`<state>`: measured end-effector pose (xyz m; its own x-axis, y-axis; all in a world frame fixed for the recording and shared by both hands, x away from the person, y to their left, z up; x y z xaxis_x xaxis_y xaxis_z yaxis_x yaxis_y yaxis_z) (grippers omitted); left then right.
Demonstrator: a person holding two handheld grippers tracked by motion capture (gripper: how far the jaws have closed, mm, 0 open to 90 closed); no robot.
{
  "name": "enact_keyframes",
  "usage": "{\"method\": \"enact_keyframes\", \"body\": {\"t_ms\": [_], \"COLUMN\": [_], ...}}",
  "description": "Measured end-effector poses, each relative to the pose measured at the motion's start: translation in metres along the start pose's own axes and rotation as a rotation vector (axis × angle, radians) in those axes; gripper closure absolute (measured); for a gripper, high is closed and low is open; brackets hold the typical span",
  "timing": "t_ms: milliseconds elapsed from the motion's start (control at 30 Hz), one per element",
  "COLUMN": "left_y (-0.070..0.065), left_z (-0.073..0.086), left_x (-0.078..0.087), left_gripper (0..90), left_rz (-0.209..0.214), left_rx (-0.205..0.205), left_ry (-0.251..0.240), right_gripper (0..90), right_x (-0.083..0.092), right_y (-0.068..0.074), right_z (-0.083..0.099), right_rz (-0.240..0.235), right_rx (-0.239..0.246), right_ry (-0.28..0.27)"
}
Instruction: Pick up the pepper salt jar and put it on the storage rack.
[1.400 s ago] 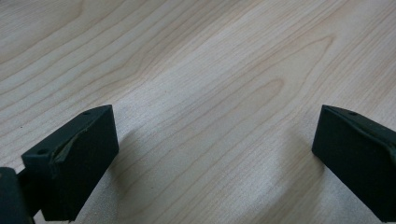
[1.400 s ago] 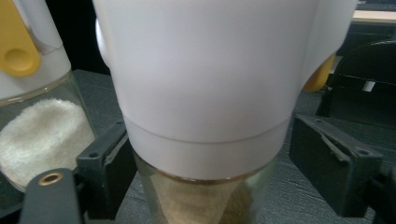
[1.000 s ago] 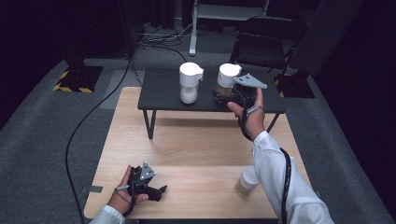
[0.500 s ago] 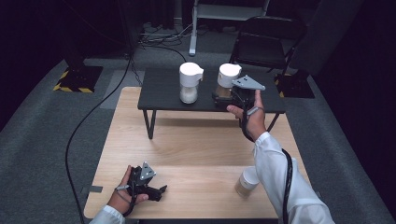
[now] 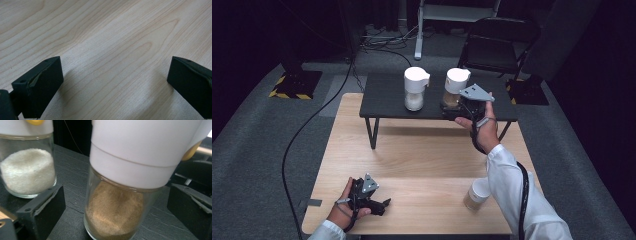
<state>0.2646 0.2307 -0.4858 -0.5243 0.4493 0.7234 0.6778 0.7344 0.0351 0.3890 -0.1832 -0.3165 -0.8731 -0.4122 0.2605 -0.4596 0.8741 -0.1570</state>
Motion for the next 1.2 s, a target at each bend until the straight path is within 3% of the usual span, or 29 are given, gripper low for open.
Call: {"method": "enact_keyframes", "body": {"t_ms": [67, 1200], "left_y": [0.0, 0.0], "left_z": [0.0, 0.0], "left_x": [0.0, 0.0], "left_gripper": [0.3, 0.3], "left_rz": [0.0, 0.0], "left_rx": [0.0, 0.0], "left_ry": [0.0, 0.0], "right_gripper": [1.3, 1.0], "right_x": [0.005, 0.062], "right_y": [0.002, -0.011], "right_z": [0.002, 0.034], "right_rz": [-0.006, -0.138], "right_rx": [0.039, 0.131], "right_ry": [-0.007, -0.032]}}
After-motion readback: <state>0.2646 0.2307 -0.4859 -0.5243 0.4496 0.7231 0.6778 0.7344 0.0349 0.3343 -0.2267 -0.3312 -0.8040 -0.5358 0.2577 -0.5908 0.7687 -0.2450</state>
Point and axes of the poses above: each handheld gripper's, and its own axes: x roughly backward along the jaws, z roughly out of its underside, y roughly to its left, the point moved 4 cm from there along -x, roughly forward along the jaws, and after that the axes turned 3 degrees about -x, right-handed, at the moved point
